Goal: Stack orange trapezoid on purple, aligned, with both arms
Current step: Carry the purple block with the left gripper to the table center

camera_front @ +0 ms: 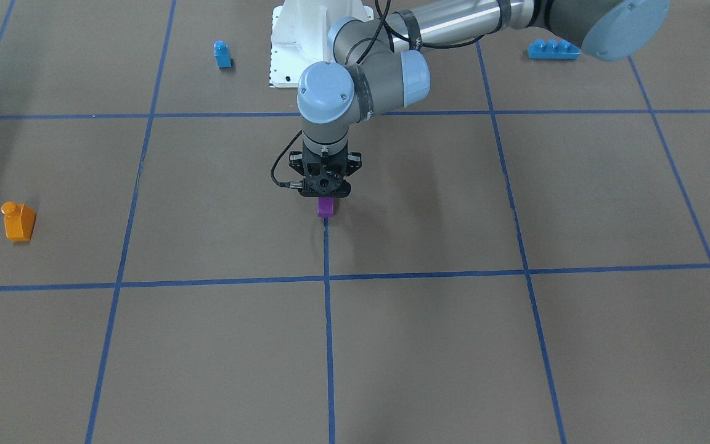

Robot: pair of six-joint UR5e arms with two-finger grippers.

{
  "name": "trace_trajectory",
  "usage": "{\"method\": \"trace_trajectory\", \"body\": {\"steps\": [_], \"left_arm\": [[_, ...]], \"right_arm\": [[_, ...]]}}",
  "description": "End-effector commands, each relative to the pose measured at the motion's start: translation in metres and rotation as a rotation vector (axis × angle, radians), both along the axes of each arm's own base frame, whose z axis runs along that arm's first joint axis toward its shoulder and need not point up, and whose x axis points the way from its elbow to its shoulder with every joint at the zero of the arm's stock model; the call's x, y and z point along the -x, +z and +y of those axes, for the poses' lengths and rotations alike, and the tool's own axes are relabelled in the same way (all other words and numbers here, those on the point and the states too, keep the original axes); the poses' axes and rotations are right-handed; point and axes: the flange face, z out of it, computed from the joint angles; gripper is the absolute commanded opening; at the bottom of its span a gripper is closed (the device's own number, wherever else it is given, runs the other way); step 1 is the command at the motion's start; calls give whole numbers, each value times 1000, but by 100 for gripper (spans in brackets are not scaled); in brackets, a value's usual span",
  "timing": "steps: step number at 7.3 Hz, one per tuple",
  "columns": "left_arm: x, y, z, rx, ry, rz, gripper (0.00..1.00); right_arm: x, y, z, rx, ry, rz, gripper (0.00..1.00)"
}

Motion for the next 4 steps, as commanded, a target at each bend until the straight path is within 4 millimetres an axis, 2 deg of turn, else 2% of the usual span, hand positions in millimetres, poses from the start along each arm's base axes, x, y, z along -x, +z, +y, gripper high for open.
{"method": "trace_trajectory", "body": {"steps": [1, 3, 4], "left_arm": [[-1, 3, -1, 3, -2, -6, 0], [-4, 6, -1, 8, 0, -14, 18], [-6, 6, 1, 9, 2, -13, 30]], "right_arm": [[0, 0, 0, -1, -1, 0, 100], [0, 1, 0, 1, -2, 0, 100], [1, 1, 0, 2, -3, 0, 100]]}}
